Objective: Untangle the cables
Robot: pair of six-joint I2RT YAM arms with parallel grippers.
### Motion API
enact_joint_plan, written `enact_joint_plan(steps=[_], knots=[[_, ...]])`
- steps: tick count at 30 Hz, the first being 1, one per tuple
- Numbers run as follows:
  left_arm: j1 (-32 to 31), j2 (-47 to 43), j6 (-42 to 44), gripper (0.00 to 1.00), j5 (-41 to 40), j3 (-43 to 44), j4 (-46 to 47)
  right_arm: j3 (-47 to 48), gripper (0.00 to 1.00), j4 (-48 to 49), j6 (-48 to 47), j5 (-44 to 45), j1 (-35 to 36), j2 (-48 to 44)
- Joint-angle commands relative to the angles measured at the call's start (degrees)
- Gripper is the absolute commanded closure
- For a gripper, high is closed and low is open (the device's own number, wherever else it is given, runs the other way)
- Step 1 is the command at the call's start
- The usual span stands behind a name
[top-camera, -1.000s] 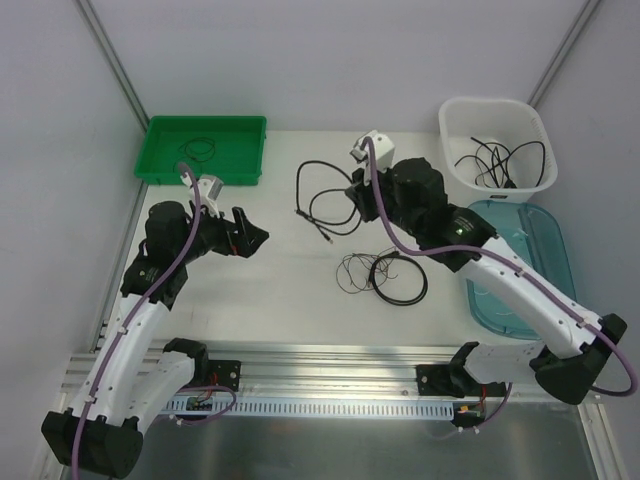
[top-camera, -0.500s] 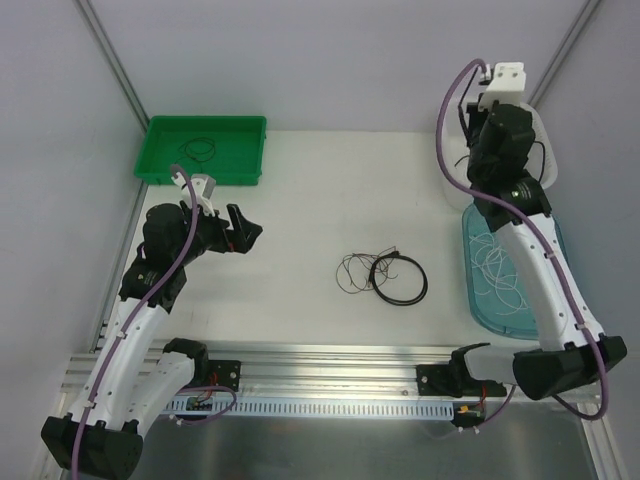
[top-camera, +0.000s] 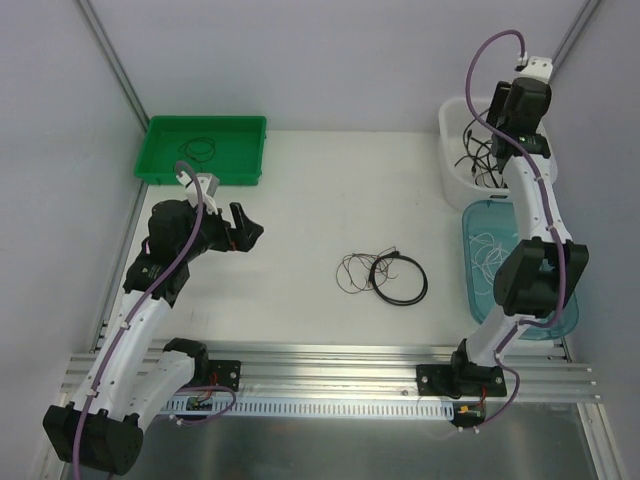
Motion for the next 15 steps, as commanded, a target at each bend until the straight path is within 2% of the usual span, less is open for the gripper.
enact_joint_plan(steps=[1,4,7,11,15], knots=[[-0.6,0.5,0.2,0.01,1.4,0.1,2.1,3.1,0.38,-1.1,3.4,-2.5,0.1,0.4],[-0.6,0.5,0.2,0.01,1.4,0.1,2.1,1.8,0.20,-3.6,5.6,-4.0,0.3,-1.0],[-0.6,0.5,0.0,0.01,2.0,0.2,2.1,-0.1,0.15,-7.3,8.4,-3.2,1.4,-4.0],[-0.6,0.7,-0.2,0.01,2.9,0.3,2.1,-4.9,0.14,-13.1,12.6,-2.9,3.5,-11.1],[-0.6,1.2,-0.7,0.01,3.4,0.2,2.1,-13.0,0.14,-18.9,19.5,-9.2,7.8,-17.7]])
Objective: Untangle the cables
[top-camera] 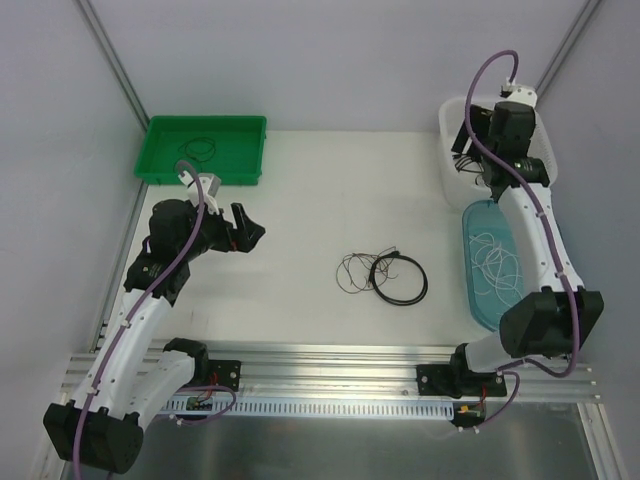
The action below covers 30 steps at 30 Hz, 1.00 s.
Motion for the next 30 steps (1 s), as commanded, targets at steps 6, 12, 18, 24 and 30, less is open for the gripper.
enact_joint_plan(steps=[6,12,18,24,30], knots=[[-0.6,2.6,-1.8,0.01,4.3,0.3,2.1,-20.3,0.16,-9.8,11.0,-9.9,11.7,-12.9],[-0.6,4.9,-2.3,0.01,6.8,0.6,2.0,-36.6,0.23,-7.9,13.8,-12.7,16.5,-20.2],[-0.7,6.8,-2.5,0.01,8.0,0.5,2.1,-44.2,0.30,-7.3,17.8,-9.8,12.1,-20.4],[-1.0,8.0,-2.2,0.01,8.5,0.5,2.1,-47.3,0.32,-4.1,19.1,-12.8,10.0,-14.7],[-1.3,8.9,-1.8,0.01,8.7,0.6,1.9,-49.9,0.33,-1.1,19.7,-12.5,10.3,-11.2]])
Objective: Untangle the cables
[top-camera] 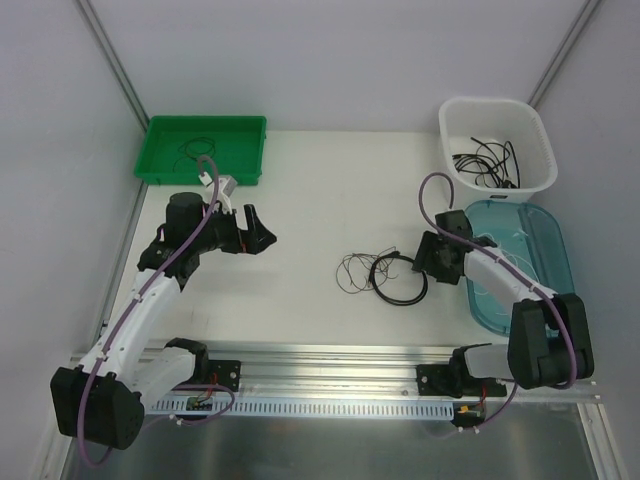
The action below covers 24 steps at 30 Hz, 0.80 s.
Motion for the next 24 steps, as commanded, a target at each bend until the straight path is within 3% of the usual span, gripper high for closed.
enact_joint_plan(steps=[1,7,11,14,17,19,24], knots=[[-0.6,0.5,0.0,0.01,1.5,0.6,1.9,-1.7,0.33,3.4,1.8,-0.5,0.2,1.3],[-0.6,1.4,0.0,0.01,1.9,0.8,1.7,-2.1,0.36,3.9,1.6,2.7,3.0,5.1],[-0.6,1.7,0.1,0.01,2.1,0.8,1.6,0.1,0.46,2.2,1.5,6.2,7.4,9.1],[-0.6,1.9,0.1,0.01,2.1,0.9,1.6,1.7,0.75,1.8,1.3,5.6,10.8,10.6],[-0.6,2.0,0.2,0.01,2.2,0.9,1.5,2.6,0.94,3.4,1.2,2.6,12.6,10.4],[-0.6,2.2,0.2,0.01,2.5,0.9,1.5,3.3,0.99,4.4,0.8,0.4,15.0,9.2],[-0.7,3.3,0.1,0.01,4.3,1.3,1.4,5.2,0.99,7.1,-1.6,-2.4,20.7,3.4]])
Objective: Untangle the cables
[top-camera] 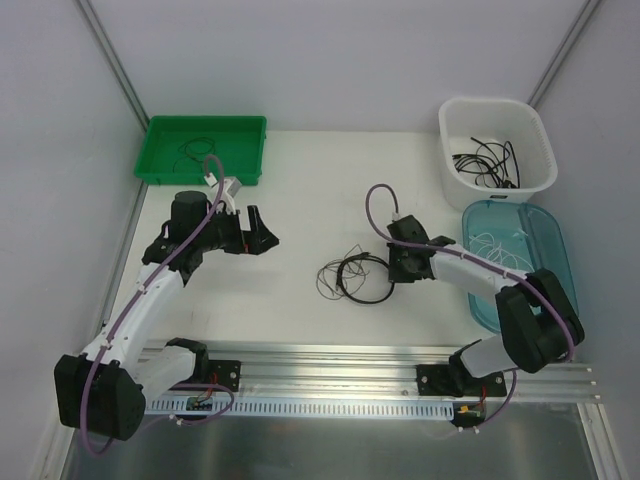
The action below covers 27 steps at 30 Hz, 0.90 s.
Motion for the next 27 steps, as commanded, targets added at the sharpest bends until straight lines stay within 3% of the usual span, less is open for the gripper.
enact_joint_plan(steps=[1,8,12,27], knots=[[-0.7,0.7,0.1,0.01,2.8,1.3,1.4,3.3,0.99,3.9,-1.5,-6.8,3.9,-7.3],[-1.3,2.4,0.3,0.01,6.1,1.6,1.5,7.9,0.99,3.3,-4.3,-8.5,8.8,-17.5],[-2.2,4.4,0.6,0.01,11.9,2.3,1.4,9.7,0.99,3.7,-5.0,-9.3,9.9,-21.2],[-9.7,6.1,5.1,0.07,19.5,2.8,1.5,12.4,0.99,3.3,-4.5,-9.1,10.4,-24.6]])
